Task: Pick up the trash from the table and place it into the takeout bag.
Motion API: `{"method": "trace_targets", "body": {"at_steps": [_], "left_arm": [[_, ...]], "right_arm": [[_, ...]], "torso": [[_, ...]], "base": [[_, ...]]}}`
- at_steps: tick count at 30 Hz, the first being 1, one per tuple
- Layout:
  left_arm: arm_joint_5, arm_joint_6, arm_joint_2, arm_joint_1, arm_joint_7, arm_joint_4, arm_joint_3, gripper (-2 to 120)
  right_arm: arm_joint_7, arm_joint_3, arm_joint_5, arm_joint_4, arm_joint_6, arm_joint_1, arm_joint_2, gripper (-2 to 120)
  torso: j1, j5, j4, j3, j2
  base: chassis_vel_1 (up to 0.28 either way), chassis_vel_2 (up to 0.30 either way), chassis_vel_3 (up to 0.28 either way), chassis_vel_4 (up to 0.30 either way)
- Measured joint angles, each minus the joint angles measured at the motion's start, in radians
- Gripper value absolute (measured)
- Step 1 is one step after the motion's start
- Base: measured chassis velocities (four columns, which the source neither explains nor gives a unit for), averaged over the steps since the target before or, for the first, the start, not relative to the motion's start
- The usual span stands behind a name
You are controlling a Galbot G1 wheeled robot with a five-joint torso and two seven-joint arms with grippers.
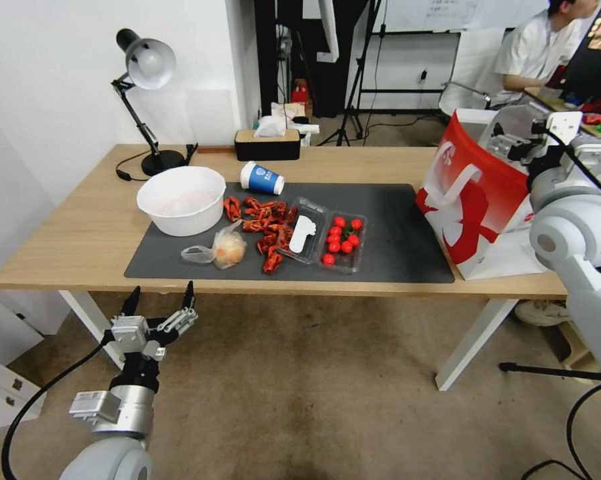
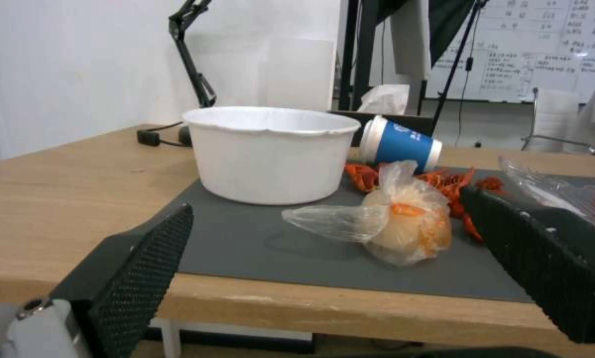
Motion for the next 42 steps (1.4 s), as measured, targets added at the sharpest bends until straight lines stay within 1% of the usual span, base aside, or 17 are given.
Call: {"method": "trace_targets", "body": {"at_steps": [6, 7, 12, 13, 15, 16, 18, 20, 21, 23, 25, 27, 29, 30, 33, 37, 42], "left_arm": [[0.0, -0.003, 0.001, 0.003, 0.012, -0.002, -0.005, 100], [0.0, -0.005, 0.002, 0.005, 0.02, -0.004, -0.006, 100], [-0.004, -0.006, 0.004, 0.004, 0.022, -0.006, -0.006, 100], [-0.008, -0.006, 0.006, 0.003, 0.022, -0.006, -0.007, 100], [-0.011, -0.007, 0.009, 0.003, 0.022, -0.006, -0.007, 100], [-0.011, -0.007, 0.009, 0.003, 0.022, -0.006, -0.007, 100], [-0.017, -0.009, 0.013, 0.003, 0.022, -0.006, -0.008, 100], [-0.019, -0.011, 0.015, 0.004, 0.022, -0.006, -0.008, 100], [-0.024, -0.017, 0.019, 0.005, 0.022, -0.006, -0.009, 100], [-0.031, -0.022, 0.025, 0.007, 0.022, -0.006, -0.011, 100], [-0.032, -0.022, 0.027, 0.008, 0.022, -0.006, -0.011, 100], [-0.04, -0.024, 0.033, 0.007, 0.024, -0.005, -0.01, 100], [-0.045, -0.024, 0.034, 0.007, 0.026, -0.003, -0.008, 100], [-0.052, -0.024, 0.035, 0.006, 0.027, 0.0, -0.005, 100], [-0.056, -0.024, 0.036, 0.006, 0.027, 0.003, -0.003, 100], [-0.061, -0.024, 0.045, 0.002, 0.027, 0.009, 0.001, 100], [-0.063, -0.024, 0.05, -0.002, 0.025, 0.017, 0.001, 100]], "right_arm": [[-0.022, 0.001, 0.017, 0.06, 0.1, -0.029, 0.006, 100], [-0.041, 0.013, 0.04, 0.104, 0.124, -0.061, 0.006, 100], [-0.113, 0.043, 0.085, 0.184, 0.15, -0.153, 0.012, 100], [-0.176, 0.057, 0.097, 0.222, 0.208, -0.216, 0.024, 100], [-0.238, 0.066, 0.1, 0.244, 0.263, -0.28, 0.042, 100], [-0.238, 0.066, 0.1, 0.244, 0.263, -0.28, 0.042, 100], [-0.292, 0.074, 0.078, 0.269, 0.341, -0.38, 0.08, 100], [-0.307, 0.077, 0.065, 0.274, 0.367, -0.409, 0.094, 100], [-0.334, 0.082, 0.039, 0.283, 0.414, -0.471, 0.121, 100], [-0.366, 0.078, -0.022, 0.287, 0.501, -0.562, 0.17, 100], [-0.374, 0.078, -0.036, 0.287, 0.519, -0.583, 0.181, 100], [-0.431, 0.079, -0.098, 0.272, 0.601, -0.702, 0.24, 100], [-0.452, 0.08, -0.118, 0.257, 0.619, -0.736, 0.257, 100], [-0.48, 0.08, -0.145, 0.226, 0.666, -0.777, 0.279, 100], [-0.497, 0.08, -0.164, 0.192, 0.696, -0.806, 0.295, 100], [-0.521, 0.07, -0.215, 0.074, 0.764, -0.849, 0.339, 100], [-0.541, 0.068, -0.232, 0.017, 0.814, -0.874, 0.361, 100]], "torso": [[0.0, 0.0001, 0.0001, 0.0, 0.0], [0.0, -0.0002, 0.0001, 0.0, 0.0], [0.0, -0.0001, -0.0001, 0.0, 0.0], [0.0, -0.0001, -0.0001, 0.0, 0.0], [0.0, 0.0, 0.0001, 0.0, 0.0], [0.0, 0.0, 0.0001, 0.0, 0.0], [0.0, 0.0, -0.0002, 0.0, 0.0], [0.0, 0.0007, -0.0003, 0.0, 0.0], [0.0, -0.0003, -0.0001, 0.0, 0.0], [0.0, 0.0003, 0.0, 0.0, 0.0], [0.0, 0.0004, -0.0001, 0.0, 0.0], [0.0, 0.0, -0.0002, 0.0, 0.0], [0.0, -0.0002, -0.0003, 0.0, 0.0], [0.0, 0.0, 0.0, 0.0, 0.0], [0.0, -0.0003, -0.0001, 0.0, 0.0], [0.0, 0.0003, 0.0001, 0.0, 0.0], [0.0, 0.0002, -0.0001, 0.0, 0.0]], "base": [[0.0, 0.0, 0.0, 0.0], [0.0, 0.0, 0.0, 0.0], [0.0, 0.0, 0.0, 0.0], [0.0, 0.0, 0.0, 0.0], [0.0, 0.0, 0.0, 0.0], [0.0, 0.0, 0.0, 0.0], [0.0, 0.0, 0.0, 0.0], [0.0, 0.0, 0.0, 0.0], [0.0, 0.0, 0.0, 0.0], [0.0, 0.0, 0.0, 0.0], [0.0, 0.0, 0.0, 0.0], [0.0, 0.0, 0.0, 0.0], [0.0, 0.0, 0.0, 0.0], [0.0, 0.0, 0.0, 0.0], [0.0, 0.0, 0.0, 0.0], [0.0, 0.0, 0.0, 0.0], [0.0, 0.0, 0.0, 0.0]]}}
